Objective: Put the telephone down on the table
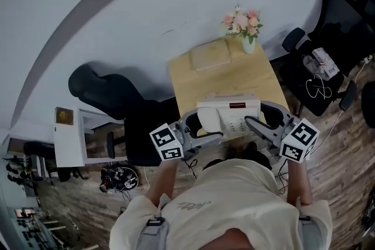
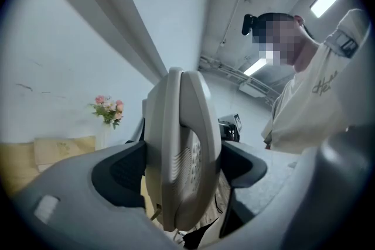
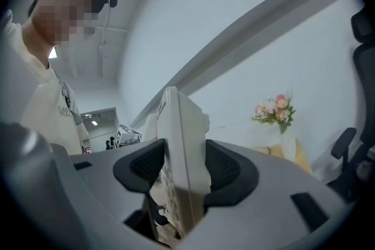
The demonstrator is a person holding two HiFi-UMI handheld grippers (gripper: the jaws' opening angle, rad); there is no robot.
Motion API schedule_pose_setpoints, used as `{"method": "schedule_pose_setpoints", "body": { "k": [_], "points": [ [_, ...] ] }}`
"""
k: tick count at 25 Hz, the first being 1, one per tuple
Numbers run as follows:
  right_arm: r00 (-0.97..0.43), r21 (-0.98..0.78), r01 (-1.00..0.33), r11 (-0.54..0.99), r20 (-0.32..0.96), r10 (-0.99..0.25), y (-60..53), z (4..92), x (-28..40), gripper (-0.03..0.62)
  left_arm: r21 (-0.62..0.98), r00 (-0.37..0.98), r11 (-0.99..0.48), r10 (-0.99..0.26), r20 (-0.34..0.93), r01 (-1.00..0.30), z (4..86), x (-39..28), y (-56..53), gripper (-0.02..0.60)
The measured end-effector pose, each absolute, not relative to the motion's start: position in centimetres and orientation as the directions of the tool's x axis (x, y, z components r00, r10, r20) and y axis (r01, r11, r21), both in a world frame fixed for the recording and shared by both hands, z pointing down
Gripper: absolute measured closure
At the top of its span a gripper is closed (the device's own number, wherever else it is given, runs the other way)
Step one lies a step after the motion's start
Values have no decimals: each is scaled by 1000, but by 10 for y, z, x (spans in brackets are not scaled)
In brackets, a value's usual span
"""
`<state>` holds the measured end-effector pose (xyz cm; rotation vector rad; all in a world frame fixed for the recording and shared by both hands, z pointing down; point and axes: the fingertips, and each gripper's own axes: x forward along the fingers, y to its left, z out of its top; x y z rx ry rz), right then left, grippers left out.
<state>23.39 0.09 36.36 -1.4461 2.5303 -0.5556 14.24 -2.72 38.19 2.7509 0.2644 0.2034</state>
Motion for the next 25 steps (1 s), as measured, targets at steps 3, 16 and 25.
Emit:
{"method": "schedule_pose_setpoints", "body": {
  "k": [3, 16, 25],
  "points": [
    [-579, -414, -749, 517, 29, -815, -14, 367, 239, 376, 380, 984, -922, 131, 118, 77, 385, 145, -35, 196],
    [-710, -461, -638, 617, 43, -703, -65, 384, 231, 376, 422, 988, -901, -40, 149, -100, 398, 135, -68, 196],
    [-686, -429, -690, 583, 132, -715, -98, 374, 197, 376, 458, 997, -888, -5, 71, -37, 396, 103, -104, 196]
  ]
}}
